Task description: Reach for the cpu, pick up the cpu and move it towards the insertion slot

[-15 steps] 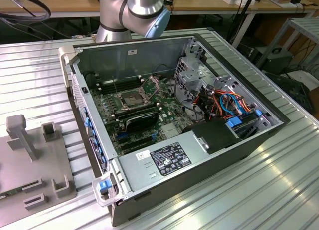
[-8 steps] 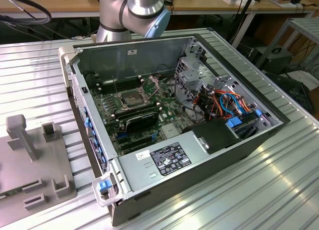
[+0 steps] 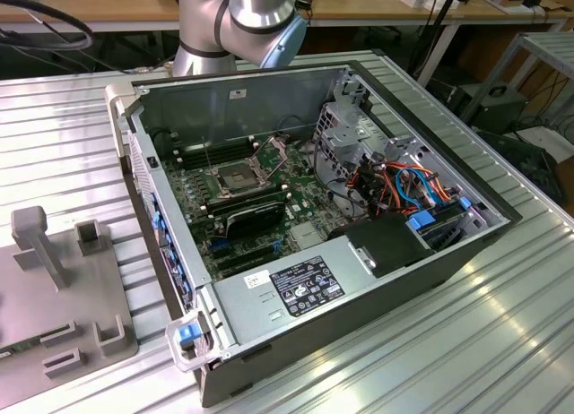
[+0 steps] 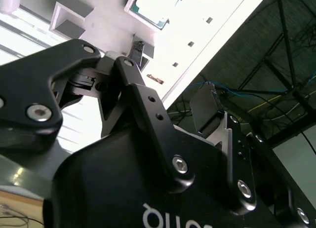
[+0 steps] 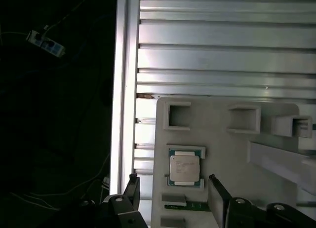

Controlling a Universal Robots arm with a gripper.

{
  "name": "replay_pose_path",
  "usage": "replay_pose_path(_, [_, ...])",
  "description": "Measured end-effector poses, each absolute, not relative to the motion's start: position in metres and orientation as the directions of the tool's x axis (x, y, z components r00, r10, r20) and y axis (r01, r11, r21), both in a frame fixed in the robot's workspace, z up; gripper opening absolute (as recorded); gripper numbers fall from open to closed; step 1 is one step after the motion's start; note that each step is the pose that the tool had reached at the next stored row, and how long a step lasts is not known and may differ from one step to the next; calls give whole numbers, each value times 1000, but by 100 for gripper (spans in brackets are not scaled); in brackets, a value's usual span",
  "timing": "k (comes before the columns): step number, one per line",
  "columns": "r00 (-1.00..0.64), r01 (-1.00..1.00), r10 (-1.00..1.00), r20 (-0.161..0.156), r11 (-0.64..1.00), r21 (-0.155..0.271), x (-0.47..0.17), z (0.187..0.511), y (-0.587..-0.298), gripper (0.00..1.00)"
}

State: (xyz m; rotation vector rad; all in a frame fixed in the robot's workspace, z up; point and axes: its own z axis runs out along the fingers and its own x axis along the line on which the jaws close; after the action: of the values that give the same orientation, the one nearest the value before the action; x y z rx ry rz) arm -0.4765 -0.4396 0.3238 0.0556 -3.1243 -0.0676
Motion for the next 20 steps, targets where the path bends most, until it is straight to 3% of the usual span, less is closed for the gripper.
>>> replay_pose_path(20, [-999,-35,-36,15,998,43,-476,289,-440,66])
